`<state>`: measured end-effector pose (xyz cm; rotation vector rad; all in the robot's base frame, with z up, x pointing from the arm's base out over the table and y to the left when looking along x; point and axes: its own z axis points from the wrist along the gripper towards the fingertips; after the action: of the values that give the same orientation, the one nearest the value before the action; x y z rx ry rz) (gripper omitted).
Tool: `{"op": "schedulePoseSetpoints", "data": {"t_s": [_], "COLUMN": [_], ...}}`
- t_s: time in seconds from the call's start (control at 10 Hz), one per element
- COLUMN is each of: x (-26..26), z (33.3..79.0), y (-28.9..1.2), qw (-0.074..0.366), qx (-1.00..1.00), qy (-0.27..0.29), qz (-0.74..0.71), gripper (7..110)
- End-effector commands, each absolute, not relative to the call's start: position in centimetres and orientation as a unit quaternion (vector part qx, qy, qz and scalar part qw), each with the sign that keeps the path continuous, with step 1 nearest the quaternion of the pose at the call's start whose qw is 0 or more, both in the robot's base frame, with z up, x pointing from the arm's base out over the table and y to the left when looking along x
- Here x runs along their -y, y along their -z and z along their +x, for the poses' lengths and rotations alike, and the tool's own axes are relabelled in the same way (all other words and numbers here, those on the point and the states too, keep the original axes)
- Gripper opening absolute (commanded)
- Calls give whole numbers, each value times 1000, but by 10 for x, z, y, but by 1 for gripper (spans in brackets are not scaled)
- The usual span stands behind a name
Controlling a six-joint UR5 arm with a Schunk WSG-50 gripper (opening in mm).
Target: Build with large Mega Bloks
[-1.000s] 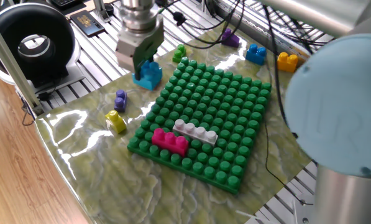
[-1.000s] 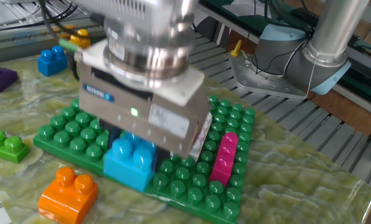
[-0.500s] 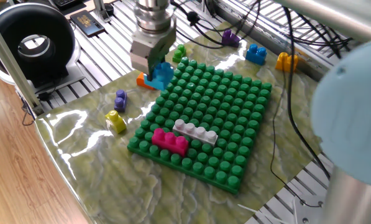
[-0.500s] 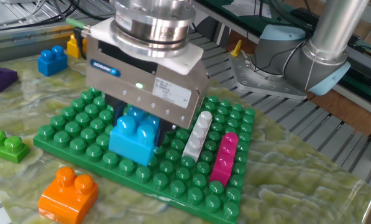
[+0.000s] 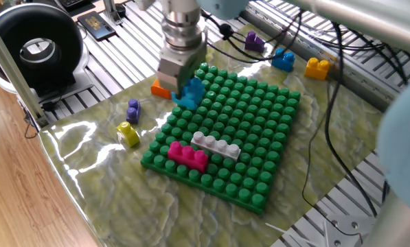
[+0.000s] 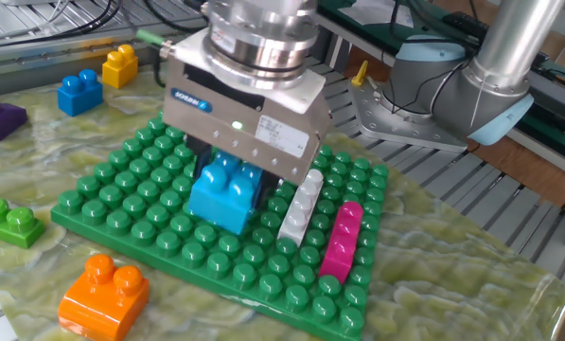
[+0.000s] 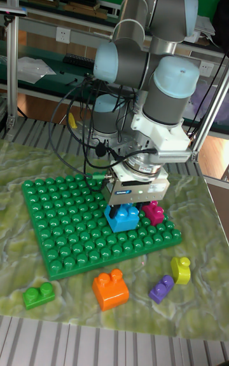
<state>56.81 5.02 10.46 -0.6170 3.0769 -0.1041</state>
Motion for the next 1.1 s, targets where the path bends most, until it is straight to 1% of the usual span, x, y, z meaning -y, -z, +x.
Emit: {"op": "schedulePoseSetpoints", "data": {"t_s": [0.0,0.3,0.5,0.6,0.7,0.8,0.9,1.0], "x": [-35,-36,-39,-38,-34,-38,-42,-40], "z": [539,523,516,515,521,521,516,512], "y": [-106,-97,-88,-88,-88,-88,-88,-89], "qw": [-17,-36,-27,-29,-21,-18,-26,-35], "qx": [-974,-968,-967,-967,-970,-971,-974,-978], "qy": [38,19,4,3,13,6,-4,-2], "qz": [-223,-247,-252,-252,-241,-236,-226,-208], "gripper": [7,7,7,7,7,7,7,7]}}
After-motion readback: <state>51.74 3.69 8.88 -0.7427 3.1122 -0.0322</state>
